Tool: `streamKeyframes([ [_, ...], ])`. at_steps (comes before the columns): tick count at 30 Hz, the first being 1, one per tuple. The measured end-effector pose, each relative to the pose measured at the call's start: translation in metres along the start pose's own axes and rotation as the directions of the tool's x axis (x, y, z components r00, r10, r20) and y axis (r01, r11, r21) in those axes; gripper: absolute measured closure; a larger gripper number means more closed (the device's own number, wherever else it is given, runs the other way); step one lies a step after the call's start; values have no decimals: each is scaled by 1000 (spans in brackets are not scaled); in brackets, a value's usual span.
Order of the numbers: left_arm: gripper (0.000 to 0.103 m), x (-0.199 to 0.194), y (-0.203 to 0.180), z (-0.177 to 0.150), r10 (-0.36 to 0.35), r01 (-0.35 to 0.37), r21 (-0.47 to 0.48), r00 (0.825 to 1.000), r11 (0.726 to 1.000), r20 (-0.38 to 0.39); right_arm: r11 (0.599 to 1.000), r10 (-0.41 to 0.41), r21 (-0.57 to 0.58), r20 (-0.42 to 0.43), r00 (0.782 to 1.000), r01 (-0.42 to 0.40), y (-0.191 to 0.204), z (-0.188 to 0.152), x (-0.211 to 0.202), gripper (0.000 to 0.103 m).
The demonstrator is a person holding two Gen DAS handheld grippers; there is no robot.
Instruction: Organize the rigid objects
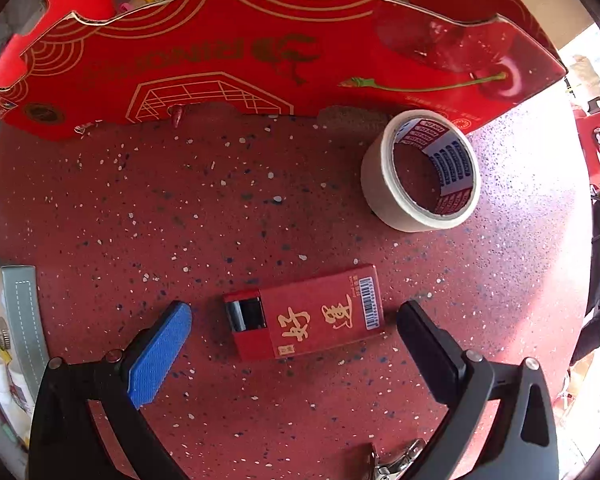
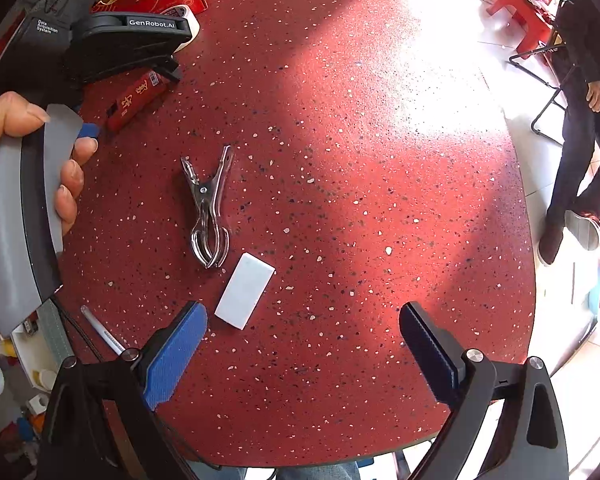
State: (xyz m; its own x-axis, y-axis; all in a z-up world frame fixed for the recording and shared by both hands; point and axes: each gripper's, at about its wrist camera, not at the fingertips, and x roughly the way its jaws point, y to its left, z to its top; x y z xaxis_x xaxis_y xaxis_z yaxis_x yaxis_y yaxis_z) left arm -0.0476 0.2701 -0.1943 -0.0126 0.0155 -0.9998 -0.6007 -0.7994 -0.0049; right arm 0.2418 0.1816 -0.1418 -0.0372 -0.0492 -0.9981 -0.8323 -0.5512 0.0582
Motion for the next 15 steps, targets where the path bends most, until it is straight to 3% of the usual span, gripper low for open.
streamKeyframes([
  [7,0,-3,50,8,3,-3,13,1000,1000,25,997,34,-71,-8,999,-34,30,35,23,5],
  [14,0,-5,56,11,7,-7,-1,1000,1000,10,988,-10,-156,-90,996,-4,57,67,62,5],
  [15,0,-7,53,7,6,-6,-6,1000,1000,12,986,-20,-165,-94,995,4,58,69,65,1],
])
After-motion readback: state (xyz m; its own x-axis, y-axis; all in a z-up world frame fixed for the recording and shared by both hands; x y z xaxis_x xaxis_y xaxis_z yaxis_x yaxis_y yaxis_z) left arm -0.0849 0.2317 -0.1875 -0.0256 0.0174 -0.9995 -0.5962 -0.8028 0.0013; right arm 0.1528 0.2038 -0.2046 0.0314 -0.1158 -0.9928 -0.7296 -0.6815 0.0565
